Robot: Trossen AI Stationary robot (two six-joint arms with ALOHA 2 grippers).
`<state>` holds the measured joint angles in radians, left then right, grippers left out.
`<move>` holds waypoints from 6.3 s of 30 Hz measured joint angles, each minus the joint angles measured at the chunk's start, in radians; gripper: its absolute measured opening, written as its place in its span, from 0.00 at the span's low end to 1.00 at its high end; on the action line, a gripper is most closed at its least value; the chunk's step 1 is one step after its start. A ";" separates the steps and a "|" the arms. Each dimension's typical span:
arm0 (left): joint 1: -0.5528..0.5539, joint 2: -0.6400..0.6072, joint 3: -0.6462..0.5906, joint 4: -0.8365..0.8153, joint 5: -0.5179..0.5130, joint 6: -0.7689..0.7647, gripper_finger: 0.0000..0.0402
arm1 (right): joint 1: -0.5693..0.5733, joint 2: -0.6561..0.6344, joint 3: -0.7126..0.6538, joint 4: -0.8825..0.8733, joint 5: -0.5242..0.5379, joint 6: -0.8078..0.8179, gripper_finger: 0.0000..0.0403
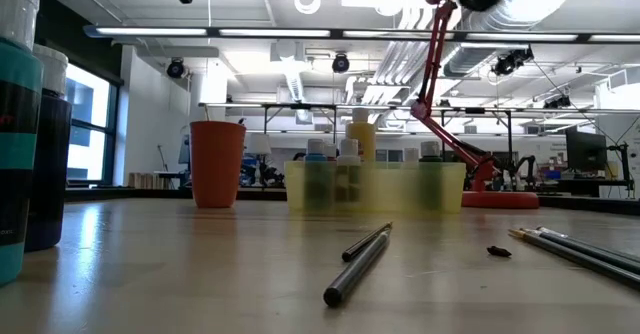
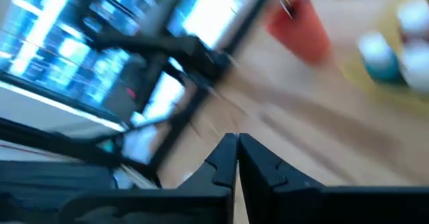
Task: Pick & Place Paint Supplies
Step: Put the silver paintbrush into the orange cup
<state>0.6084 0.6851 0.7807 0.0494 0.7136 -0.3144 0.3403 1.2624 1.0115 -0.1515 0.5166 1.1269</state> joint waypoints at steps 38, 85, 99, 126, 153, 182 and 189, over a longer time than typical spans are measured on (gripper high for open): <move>-0.025 0.238 0.008 0.038 0.087 -0.218 0.33 | -0.252 0.151 0.001 0.548 -0.128 -0.612 0.01; -0.419 0.661 0.244 0.070 -0.287 -0.008 0.32 | -0.255 0.151 0.001 0.497 -0.180 -0.663 0.01; -0.419 0.659 0.244 0.074 -0.290 -0.008 0.32 | -0.255 0.151 0.001 0.498 -0.180 -0.663 0.01; -0.419 0.659 0.244 0.076 -0.290 0.008 0.03 | -0.255 0.151 0.001 0.498 -0.183 -0.663 0.03; -0.262 0.393 0.243 -0.223 -0.570 0.250 0.03 | -0.190 -0.023 0.001 0.403 -0.210 -0.687 0.29; -0.150 0.086 -0.229 0.014 -0.730 0.244 0.03 | -0.157 -0.021 0.001 0.364 -0.149 -0.680 0.27; -0.150 0.092 -0.314 0.092 -0.735 0.231 0.03 | -0.157 -0.021 0.001 0.364 -0.148 -0.679 0.27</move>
<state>0.4583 0.7770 0.4665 0.1413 -0.0212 -0.0830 0.1833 1.2411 1.0126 0.2127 0.3683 0.4477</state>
